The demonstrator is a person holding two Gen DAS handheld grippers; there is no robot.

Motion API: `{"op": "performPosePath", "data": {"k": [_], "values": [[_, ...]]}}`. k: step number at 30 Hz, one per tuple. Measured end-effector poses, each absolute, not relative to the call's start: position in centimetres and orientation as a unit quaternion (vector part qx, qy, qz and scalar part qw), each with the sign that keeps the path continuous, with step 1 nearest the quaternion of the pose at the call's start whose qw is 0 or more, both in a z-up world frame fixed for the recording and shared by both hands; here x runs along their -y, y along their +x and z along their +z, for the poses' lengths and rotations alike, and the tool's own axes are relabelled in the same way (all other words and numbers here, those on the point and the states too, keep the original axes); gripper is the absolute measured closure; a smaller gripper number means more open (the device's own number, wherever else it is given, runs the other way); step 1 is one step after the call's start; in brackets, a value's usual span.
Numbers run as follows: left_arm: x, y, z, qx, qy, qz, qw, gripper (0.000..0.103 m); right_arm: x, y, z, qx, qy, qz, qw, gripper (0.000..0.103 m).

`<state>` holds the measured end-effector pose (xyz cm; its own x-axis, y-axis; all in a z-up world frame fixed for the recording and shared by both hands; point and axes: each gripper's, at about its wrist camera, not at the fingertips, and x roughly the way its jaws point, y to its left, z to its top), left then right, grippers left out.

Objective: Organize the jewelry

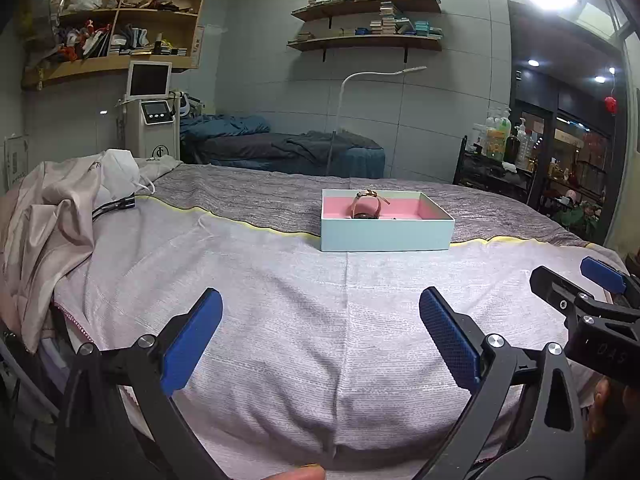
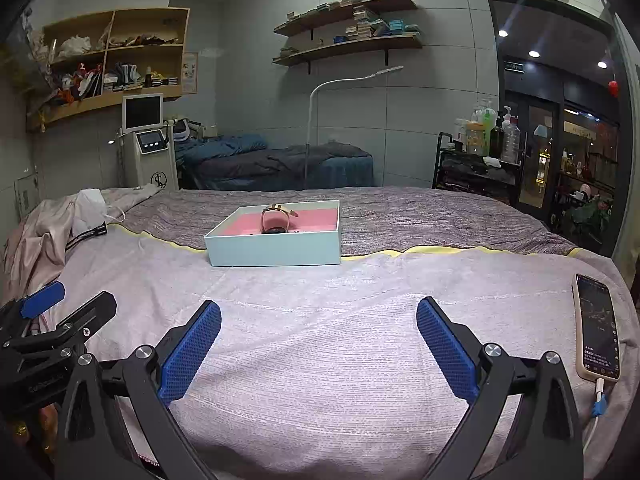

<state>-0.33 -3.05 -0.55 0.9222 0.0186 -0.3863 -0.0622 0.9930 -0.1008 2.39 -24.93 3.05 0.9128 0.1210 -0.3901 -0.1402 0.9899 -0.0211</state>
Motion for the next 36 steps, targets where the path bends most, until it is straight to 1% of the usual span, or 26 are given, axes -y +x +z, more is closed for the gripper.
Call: {"op": "performPosePath", "data": {"k": [36], "values": [[3.52,-0.65,-0.37,-0.195,-0.054,0.022,0.979,0.006,24.70,2.18,2.66,-0.200,-0.026,0.069,0.977,0.007]]}}
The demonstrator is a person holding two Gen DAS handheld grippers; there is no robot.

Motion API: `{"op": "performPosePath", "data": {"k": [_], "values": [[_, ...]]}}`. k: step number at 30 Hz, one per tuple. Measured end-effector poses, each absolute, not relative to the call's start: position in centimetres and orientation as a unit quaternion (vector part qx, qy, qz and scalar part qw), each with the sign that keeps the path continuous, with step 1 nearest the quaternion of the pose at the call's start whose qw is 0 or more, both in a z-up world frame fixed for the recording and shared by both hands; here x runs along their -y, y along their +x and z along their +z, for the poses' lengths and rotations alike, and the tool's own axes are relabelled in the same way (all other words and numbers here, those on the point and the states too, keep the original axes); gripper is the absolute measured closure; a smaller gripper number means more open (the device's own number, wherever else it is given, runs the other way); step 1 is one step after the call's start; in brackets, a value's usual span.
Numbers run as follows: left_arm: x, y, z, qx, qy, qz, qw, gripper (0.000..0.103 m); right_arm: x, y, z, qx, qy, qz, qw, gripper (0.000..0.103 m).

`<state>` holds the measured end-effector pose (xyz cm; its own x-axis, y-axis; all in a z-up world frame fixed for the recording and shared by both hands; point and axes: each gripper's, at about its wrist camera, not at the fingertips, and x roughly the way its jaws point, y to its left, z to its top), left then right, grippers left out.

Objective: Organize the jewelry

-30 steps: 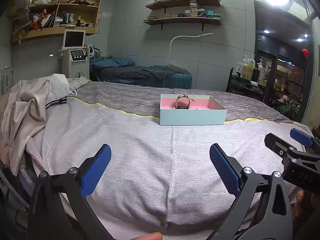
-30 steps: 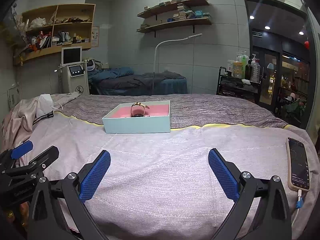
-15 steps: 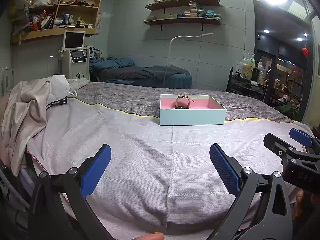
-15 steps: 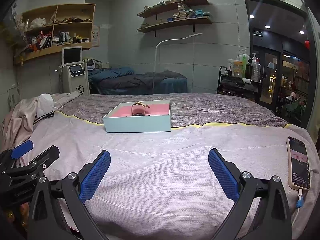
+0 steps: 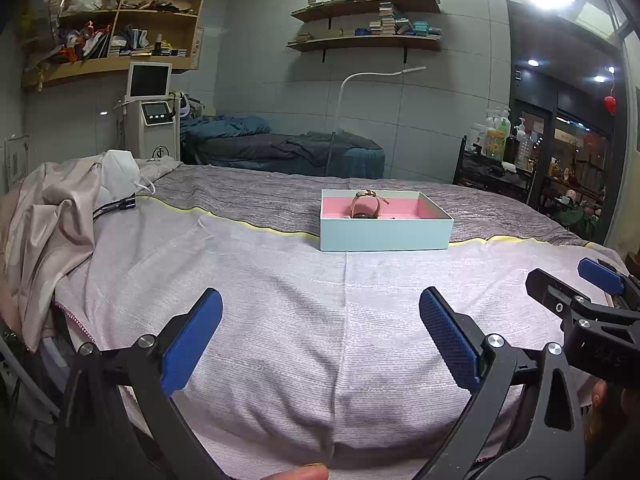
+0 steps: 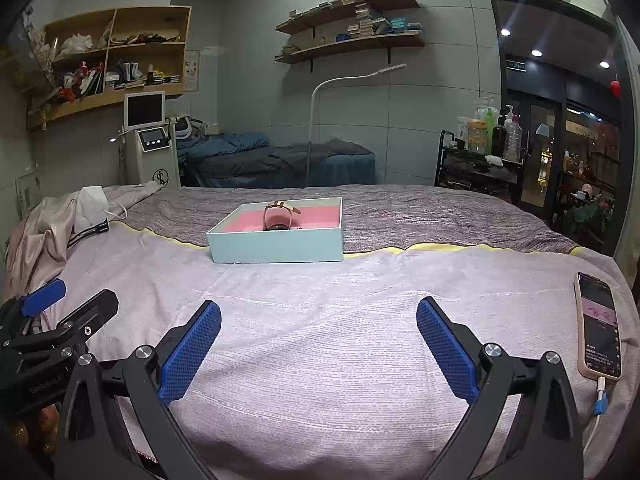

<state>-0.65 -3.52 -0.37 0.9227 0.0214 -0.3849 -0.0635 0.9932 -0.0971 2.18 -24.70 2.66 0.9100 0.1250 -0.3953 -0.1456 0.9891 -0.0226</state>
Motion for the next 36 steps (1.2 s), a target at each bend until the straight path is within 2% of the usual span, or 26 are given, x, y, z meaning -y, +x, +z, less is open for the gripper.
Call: {"op": "performPosePath", "data": {"k": [36], "values": [[3.50,-0.77,-0.68,-0.194,-0.049,0.024,0.979,0.006,24.58,2.21,2.65,-0.201,-0.026,0.070,0.977,0.007]]}}
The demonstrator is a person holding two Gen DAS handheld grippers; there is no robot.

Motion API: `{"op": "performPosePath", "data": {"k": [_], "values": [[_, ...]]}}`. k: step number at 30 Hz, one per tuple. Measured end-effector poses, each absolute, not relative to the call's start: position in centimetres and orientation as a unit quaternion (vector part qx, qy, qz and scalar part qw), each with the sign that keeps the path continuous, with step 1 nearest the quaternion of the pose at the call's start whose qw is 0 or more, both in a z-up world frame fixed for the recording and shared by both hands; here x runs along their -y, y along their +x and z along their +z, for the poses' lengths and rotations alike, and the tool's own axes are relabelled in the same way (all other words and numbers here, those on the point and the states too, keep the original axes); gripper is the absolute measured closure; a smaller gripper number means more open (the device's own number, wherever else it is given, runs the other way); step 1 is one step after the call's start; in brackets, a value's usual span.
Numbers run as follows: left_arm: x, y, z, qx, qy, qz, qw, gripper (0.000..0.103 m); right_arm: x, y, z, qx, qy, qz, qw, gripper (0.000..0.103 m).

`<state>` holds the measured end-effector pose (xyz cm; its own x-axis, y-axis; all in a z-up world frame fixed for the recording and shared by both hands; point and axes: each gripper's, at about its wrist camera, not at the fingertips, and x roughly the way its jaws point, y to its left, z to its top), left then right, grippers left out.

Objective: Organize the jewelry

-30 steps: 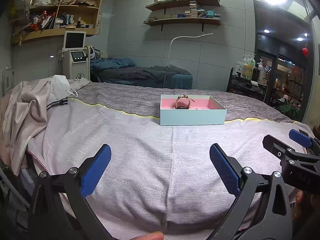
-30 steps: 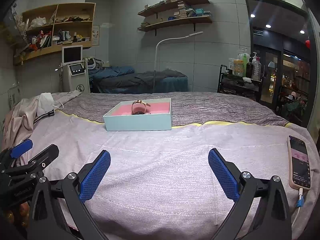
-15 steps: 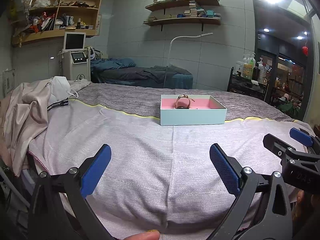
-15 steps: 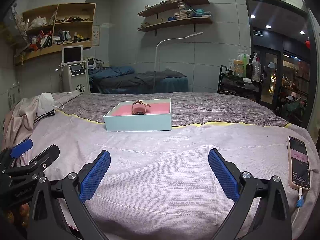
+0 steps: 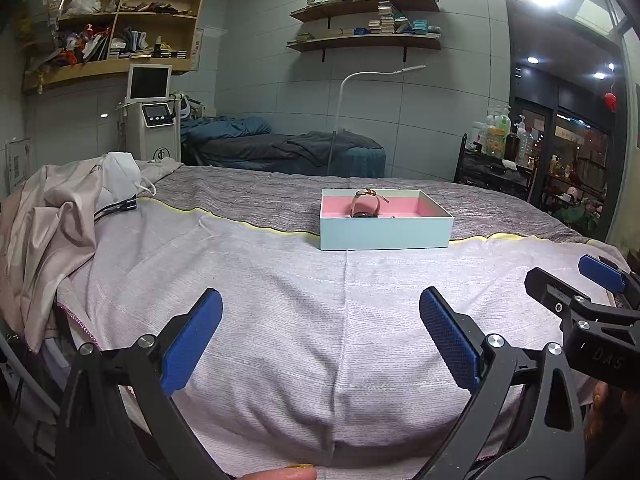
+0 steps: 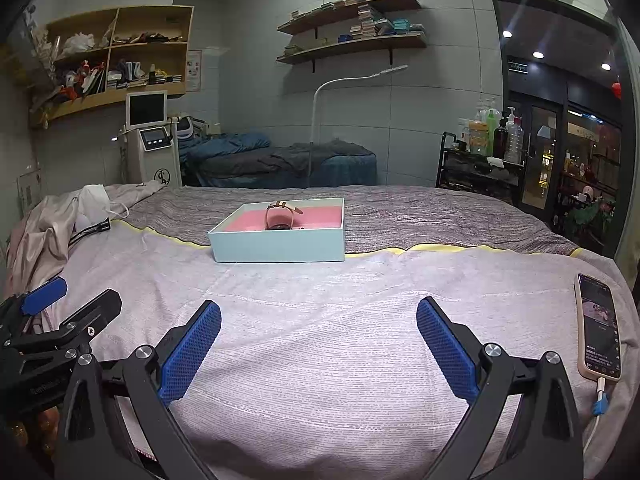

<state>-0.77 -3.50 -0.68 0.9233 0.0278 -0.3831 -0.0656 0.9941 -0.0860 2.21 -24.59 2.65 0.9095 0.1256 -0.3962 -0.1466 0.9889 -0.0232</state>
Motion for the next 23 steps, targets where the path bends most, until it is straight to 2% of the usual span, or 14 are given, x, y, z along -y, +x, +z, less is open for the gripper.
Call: {"op": "performPosePath", "data": {"k": [23], "values": [[3.69,-0.63,-0.53,-0.195,-0.049,0.019,0.979,0.006,24.52,2.05,2.64,-0.200,-0.029,0.072,0.977,0.007]]}}
